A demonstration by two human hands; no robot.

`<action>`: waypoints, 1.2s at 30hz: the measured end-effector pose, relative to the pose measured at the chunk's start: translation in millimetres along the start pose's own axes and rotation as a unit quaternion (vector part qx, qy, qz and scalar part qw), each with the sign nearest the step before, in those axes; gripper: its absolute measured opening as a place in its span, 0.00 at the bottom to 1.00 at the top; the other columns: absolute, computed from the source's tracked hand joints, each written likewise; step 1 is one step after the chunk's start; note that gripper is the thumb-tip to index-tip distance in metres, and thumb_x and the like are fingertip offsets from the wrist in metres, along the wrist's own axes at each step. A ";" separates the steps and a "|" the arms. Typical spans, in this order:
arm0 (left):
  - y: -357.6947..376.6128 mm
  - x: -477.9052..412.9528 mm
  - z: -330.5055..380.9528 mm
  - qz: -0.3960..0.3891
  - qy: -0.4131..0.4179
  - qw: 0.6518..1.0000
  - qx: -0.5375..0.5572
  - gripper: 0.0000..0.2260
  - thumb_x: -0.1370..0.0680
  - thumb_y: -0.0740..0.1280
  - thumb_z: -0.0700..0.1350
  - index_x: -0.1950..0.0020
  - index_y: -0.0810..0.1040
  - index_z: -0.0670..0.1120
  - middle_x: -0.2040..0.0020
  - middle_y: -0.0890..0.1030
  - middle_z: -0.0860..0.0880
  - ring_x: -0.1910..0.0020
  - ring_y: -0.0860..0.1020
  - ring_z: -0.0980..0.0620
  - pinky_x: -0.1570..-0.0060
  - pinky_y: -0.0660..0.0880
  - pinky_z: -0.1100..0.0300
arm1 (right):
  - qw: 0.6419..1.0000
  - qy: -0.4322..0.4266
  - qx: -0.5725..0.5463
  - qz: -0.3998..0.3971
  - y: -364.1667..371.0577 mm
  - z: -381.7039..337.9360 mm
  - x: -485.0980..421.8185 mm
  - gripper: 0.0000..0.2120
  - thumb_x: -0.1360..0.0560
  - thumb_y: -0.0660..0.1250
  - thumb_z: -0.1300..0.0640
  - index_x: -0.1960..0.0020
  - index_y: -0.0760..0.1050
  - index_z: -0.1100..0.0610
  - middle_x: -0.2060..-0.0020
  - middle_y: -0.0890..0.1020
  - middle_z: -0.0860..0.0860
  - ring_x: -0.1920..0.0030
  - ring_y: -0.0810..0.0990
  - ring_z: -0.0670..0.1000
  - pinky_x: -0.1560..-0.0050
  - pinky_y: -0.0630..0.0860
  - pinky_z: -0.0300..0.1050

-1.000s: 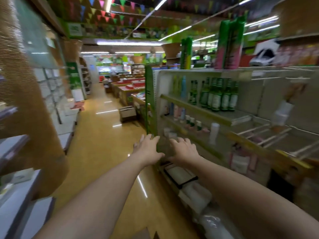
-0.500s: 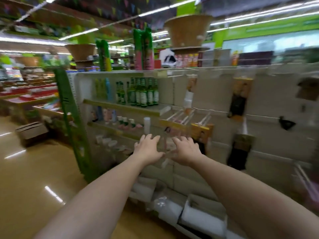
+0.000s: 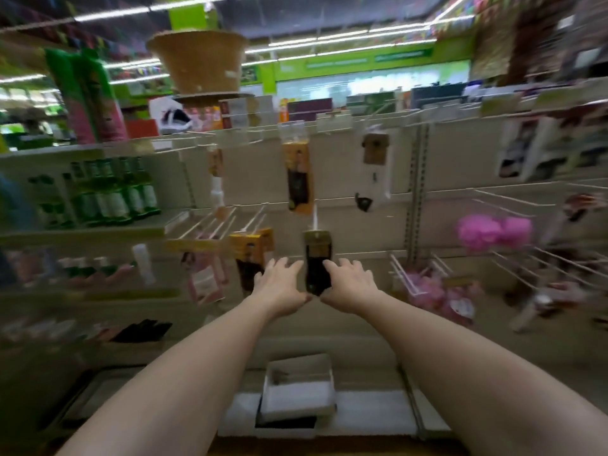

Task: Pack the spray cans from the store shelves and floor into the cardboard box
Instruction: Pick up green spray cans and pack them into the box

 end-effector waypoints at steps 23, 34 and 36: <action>111.0 -103.3 443.0 -0.076 0.227 0.970 0.036 0.38 0.25 0.69 0.62 0.19 0.58 0.54 0.19 0.58 0.44 0.19 0.54 0.42 0.25 0.60 0.39 | 0.972 0.235 0.013 0.011 -72.7 438.7 85.0 0.31 0.25 0.69 0.40 0.27 0.65 0.50 0.31 0.70 0.55 0.29 0.66 0.62 0.32 0.67 0.60; 189.6 -77.1 602.0 -0.158 0.369 0.915 0.039 0.37 0.25 0.71 0.61 0.20 0.61 0.56 0.20 0.61 0.46 0.22 0.59 0.42 0.26 0.63 0.40 | 0.919 0.393 -0.009 0.003 -63.1 562.8 187.2 0.31 0.24 0.69 0.44 0.24 0.64 0.49 0.28 0.70 0.55 0.28 0.67 0.61 0.28 0.66 0.64; 197.3 -74.4 628.1 -0.168 0.395 0.902 0.054 0.38 0.25 0.71 0.60 0.19 0.59 0.54 0.19 0.59 0.45 0.20 0.57 0.43 0.25 0.62 0.40 | 0.906 0.423 -0.012 0.002 -65.1 579.8 203.8 0.34 0.24 0.70 0.44 0.22 0.62 0.49 0.26 0.69 0.55 0.27 0.66 0.61 0.27 0.65 0.63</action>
Point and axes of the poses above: each hand's wrist, its own x-axis away from the middle knuckle, its own y-axis out of the palm, z = x × y, the point moved 10 cm from there along -x, towards the middle knuckle
